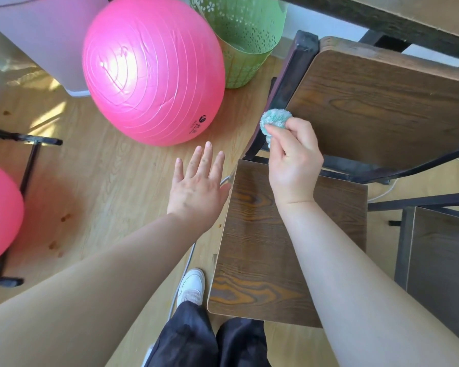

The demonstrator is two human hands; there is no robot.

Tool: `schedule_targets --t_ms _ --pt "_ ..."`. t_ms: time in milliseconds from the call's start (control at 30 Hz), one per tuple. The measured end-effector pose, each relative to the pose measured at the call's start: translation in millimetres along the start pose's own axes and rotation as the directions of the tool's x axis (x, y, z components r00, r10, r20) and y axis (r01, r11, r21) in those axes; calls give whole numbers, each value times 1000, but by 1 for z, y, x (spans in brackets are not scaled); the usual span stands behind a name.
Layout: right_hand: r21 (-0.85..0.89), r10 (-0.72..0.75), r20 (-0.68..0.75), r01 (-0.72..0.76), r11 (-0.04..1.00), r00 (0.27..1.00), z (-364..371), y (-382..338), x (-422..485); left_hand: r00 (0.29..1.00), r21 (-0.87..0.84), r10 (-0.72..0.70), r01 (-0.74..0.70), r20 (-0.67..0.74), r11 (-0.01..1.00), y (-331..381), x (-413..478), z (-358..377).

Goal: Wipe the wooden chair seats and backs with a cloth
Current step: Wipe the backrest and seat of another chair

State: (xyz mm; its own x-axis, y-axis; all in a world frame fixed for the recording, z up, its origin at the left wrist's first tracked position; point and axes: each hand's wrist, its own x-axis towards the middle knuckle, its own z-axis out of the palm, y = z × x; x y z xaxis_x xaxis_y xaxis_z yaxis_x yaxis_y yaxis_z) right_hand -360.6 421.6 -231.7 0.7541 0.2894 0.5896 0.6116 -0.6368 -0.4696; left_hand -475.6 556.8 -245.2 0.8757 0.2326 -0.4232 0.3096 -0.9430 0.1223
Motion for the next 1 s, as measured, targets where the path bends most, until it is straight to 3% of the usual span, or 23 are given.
schedule_targets --t_ms 400,633,767,1000 --pt "69 158 4 -158 985 987 28 14 -29 999 -10 -30 30 18 1000 -12 15 21" --pt "127 289 85 -299 946 953 47 25 -59 998 -28 -46 47 44 998 -15 15 37" --pt "125 429 147 -447 886 891 64 33 -74 998 -30 -51 52 45 998 -17 13 43" --pt "41 679 353 -736 676 644 74 32 -75 997 -32 -61 62 38 998 -17 8 48"
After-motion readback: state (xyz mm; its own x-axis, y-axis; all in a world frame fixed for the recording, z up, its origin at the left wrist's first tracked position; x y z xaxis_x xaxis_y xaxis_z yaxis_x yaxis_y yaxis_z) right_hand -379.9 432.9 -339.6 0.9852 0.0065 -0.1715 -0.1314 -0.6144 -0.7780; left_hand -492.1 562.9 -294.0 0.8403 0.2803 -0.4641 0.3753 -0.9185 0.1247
